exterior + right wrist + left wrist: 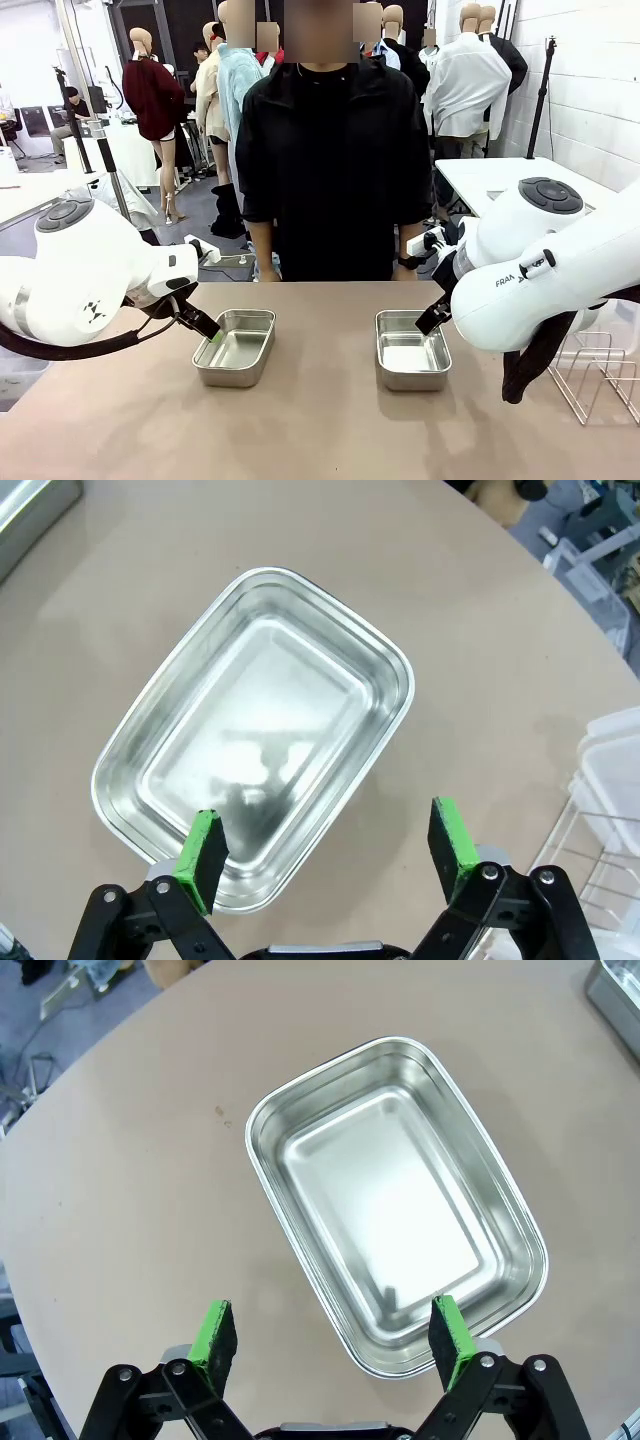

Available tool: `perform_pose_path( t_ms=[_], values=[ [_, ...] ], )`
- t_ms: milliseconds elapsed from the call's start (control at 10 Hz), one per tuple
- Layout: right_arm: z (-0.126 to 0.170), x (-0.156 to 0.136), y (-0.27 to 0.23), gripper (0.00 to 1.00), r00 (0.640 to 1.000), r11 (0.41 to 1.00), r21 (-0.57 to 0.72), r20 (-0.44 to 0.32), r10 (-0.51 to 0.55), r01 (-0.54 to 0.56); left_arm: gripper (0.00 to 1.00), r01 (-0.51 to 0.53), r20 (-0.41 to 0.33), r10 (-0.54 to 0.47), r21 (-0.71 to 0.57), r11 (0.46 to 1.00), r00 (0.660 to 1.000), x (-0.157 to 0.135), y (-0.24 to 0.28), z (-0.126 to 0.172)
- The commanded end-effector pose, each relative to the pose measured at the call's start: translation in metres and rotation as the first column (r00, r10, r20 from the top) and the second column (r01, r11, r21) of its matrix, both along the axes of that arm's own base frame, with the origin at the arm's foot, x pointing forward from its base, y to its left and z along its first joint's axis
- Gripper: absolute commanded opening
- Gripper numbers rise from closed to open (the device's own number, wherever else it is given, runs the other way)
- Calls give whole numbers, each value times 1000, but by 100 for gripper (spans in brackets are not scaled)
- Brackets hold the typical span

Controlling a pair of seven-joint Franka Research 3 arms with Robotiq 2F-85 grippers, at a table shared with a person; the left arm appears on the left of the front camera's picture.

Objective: Place the bread in airtight containers.
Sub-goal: Lift both Airtight Container.

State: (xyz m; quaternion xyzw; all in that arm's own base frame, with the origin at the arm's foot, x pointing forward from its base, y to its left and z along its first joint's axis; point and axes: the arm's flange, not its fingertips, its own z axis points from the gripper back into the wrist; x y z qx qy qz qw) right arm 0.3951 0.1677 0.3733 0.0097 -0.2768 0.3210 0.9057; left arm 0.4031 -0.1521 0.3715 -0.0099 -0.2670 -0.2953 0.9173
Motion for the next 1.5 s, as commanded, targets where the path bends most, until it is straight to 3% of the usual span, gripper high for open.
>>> perform_pose_path(
  t_ms=[0,1300,1400],
  values=[
    [0,0,0,100,1000,1000,0,0,0,0,100,-2,0,2,-1,1000,1000,0,1,0],
    [0,0,0,100,1000,1000,0,0,0,0,100,0,0,0,0,1000,1000,0,0,0],
    [13,-9,-9,100,1000,1000,29,10,5,-6,100,17,-11,-17,19,1000,1000,-5,-3,14]
  ],
)
